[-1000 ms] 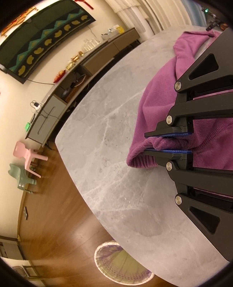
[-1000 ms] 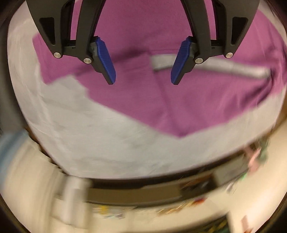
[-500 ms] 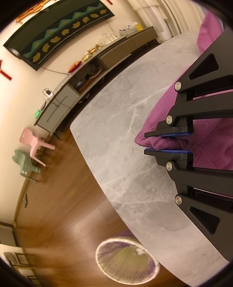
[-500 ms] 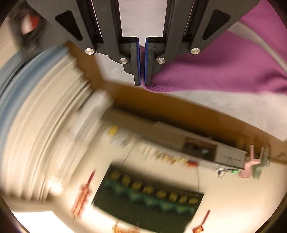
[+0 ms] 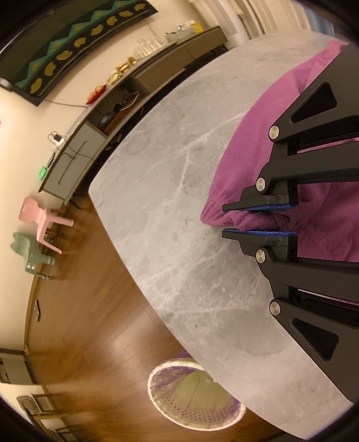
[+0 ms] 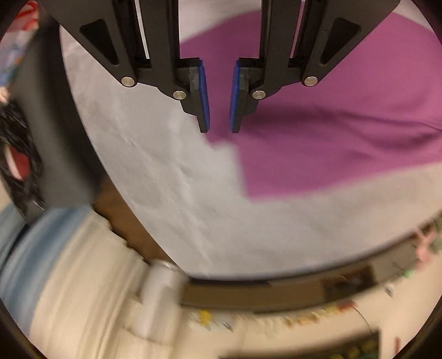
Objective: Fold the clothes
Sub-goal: 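Hold the waistband with the left gripper while the right gripper pulls the leg flat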
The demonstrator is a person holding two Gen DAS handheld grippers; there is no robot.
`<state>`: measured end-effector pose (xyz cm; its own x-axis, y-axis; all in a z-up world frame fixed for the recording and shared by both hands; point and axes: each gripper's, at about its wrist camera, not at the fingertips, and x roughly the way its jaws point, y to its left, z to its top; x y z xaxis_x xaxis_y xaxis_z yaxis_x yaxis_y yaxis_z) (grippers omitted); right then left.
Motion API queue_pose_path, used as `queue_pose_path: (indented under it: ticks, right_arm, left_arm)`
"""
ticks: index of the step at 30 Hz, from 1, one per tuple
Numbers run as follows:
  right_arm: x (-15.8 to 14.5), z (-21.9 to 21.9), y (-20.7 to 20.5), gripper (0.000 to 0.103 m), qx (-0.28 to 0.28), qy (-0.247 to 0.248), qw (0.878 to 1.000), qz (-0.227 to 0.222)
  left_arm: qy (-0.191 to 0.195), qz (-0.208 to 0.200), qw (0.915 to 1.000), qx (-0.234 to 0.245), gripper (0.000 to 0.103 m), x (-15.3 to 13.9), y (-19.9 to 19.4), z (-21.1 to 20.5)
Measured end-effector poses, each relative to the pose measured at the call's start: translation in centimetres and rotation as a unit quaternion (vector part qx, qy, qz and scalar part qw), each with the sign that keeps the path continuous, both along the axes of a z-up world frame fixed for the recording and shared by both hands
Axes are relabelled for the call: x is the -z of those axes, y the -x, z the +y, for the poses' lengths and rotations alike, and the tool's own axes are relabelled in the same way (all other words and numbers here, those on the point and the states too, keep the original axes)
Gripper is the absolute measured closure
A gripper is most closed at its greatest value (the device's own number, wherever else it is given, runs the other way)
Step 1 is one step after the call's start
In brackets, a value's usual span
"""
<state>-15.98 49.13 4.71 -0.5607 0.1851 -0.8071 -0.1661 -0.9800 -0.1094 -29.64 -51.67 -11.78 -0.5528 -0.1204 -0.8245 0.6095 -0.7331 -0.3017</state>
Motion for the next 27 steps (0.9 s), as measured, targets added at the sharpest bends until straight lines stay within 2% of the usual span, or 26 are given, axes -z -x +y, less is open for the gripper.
queue_pose_path:
  ticks: [1, 3, 6, 10, 11, 12, 14, 17, 19, 21, 22, 23, 25, 27]
  right_arm:
    - [-0.9, -2.6, 0.5, 0.070, -0.034, 0.005, 0.999, 0.007]
    - [-2.7, -8.1, 1.6, 0.064, -0.114, 0.012, 0.993, 0.016]
    - [-2.8, -17.3, 3.2, 0.057, -0.243, 0.021, 0.970, -0.004]
    - [1.9, -26.7, 5.6, 0.058, -0.367, -0.014, 0.927, -0.080]
    - [3.2, -28.7, 6.2, 0.076, -0.389, -0.034, 0.915, -0.099]
    - [3.7, -30.1, 6.6, 0.088, -0.401, -0.059, 0.908, -0.101]
    - [3.2, -31.4, 6.5, 0.098, -0.411, -0.091, 0.904, -0.080]
    - [0.4, -32.2, 3.6, 0.098, -0.424, -0.073, 0.901, -0.047]
    - [-1.5, -32.8, 1.8, 0.097, -0.433, -0.060, 0.899, -0.025]
    - [-0.4, -32.5, -1.2, 0.092, -0.458, -0.057, 0.884, -0.069]
    - [0.3, -31.9, -2.3, 0.084, -0.463, -0.058, 0.880, -0.090]
    - [0.9, -30.5, -3.2, 0.073, -0.453, -0.057, 0.884, -0.103]
    - [0.4, -26.3, -3.3, 0.069, -0.390, -0.010, 0.916, -0.095]
    - [-0.4, -22.1, -3.0, 0.069, -0.317, 0.049, 0.944, -0.079]
  left_arm:
    - [0.003, -0.002, 1.0000, 0.004, 0.092, -0.1, 0.3, 0.4]
    - [0.011, -0.004, 0.9998, 0.017, 0.092, -0.1, 0.8, 1.2]
    - [0.018, -0.005, 0.9993, 0.033, 0.092, -0.2, 1.1, 1.9]
    - [0.020, -0.003, 0.9988, 0.044, 0.092, -0.1, 1.4, 1.7]
    - [0.024, 0.002, 0.9990, 0.039, 0.092, -0.3, 1.5, 1.3]
    - [0.026, 0.009, 0.9994, 0.023, 0.092, -0.6, 1.4, 0.5]
    - [0.027, 0.025, 0.9993, -0.008, 0.092, -1.3, 1.1, -1.1]
    - [-0.005, 0.033, 0.9991, -0.026, 0.092, -0.9, 0.8, -2.9]
    - [-0.021, 0.021, 0.9994, -0.018, 0.091, -0.2, 1.0, -3.2]
    - [-0.034, 0.006, 0.9994, -0.005, 0.089, 0.2, 1.2, -2.7]
    - [-0.036, 0.001, 0.9993, 0.001, 0.087, 0.1, 1.3, -2.4]
    - [-0.031, 0.003, 0.9995, 0.005, 0.085, -0.4, 1.3, -2.0]
    - [-0.019, 0.017, 0.9996, 0.014, 0.075, -2.0, 0.9, -1.2]
    - [-0.004, 0.032, 0.9992, 0.025, 0.071, -3.6, 0.6, -0.3]
